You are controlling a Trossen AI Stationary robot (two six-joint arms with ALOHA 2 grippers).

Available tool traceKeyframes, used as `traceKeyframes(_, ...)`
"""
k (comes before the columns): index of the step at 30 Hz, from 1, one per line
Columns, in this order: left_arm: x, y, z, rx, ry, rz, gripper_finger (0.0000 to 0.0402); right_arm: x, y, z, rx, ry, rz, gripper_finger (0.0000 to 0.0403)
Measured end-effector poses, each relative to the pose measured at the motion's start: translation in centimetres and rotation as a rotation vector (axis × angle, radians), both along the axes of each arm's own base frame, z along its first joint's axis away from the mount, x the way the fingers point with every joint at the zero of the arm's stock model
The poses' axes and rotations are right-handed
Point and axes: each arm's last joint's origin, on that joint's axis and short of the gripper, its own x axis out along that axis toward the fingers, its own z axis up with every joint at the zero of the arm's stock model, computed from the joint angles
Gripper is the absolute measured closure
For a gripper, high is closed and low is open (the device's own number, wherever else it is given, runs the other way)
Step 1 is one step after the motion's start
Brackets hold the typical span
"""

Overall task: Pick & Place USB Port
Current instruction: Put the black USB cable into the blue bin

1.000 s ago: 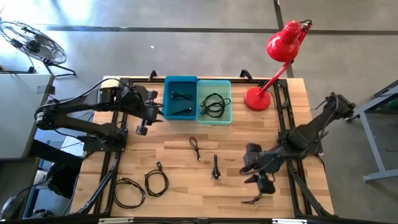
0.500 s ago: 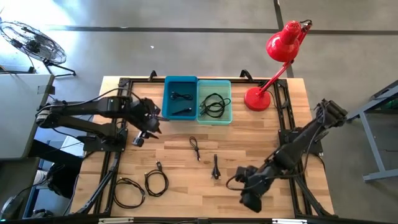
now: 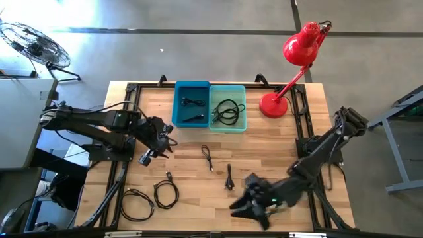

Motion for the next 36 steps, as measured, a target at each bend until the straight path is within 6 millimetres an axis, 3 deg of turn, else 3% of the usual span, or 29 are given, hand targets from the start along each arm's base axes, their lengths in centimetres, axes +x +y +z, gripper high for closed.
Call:
traceKeyframes(4, 0.0, -0.2, 0.0, -0.024, 0.015, 0.019, 0.0284, -1.3, -0.8, 5.4, -0.009, -0.294, 0.025, 0.0265)
traceKeyframes(10, -0.1, -0.2, -0.1, -0.043, 0.034, 0.044, 0.0284, -4.3, -0.5, 13.8, -0.185, -0.565, 0.017, 0.0275)
traceKeyframes(15, -0.1, -0.2, -0.1, -0.055, 0.041, 0.057, 0.0284, -5.6, 0.5, 18.2, -0.4, -0.562, -0.049, 0.0281)
traceKeyframes(19, -0.1, -0.2, -0.1, -0.056, 0.042, 0.059, 0.0284, -5.8, 1.2, 20.4, -0.538, -0.501, -0.108, 0.0282)
traceKeyframes(22, -0.1, -0.2, -0.1, -0.056, 0.042, 0.059, 0.0284, -5.9, 1.7, 21.1, -0.621, -0.42, -0.152, 0.0282)
traceKeyframes(36, -0.1, -0.2, -0.1, -0.055, 0.041, 0.061, 0.0284, -5.1, 3.1, 15.4, -0.751, -0.108, -0.254, 0.0282)
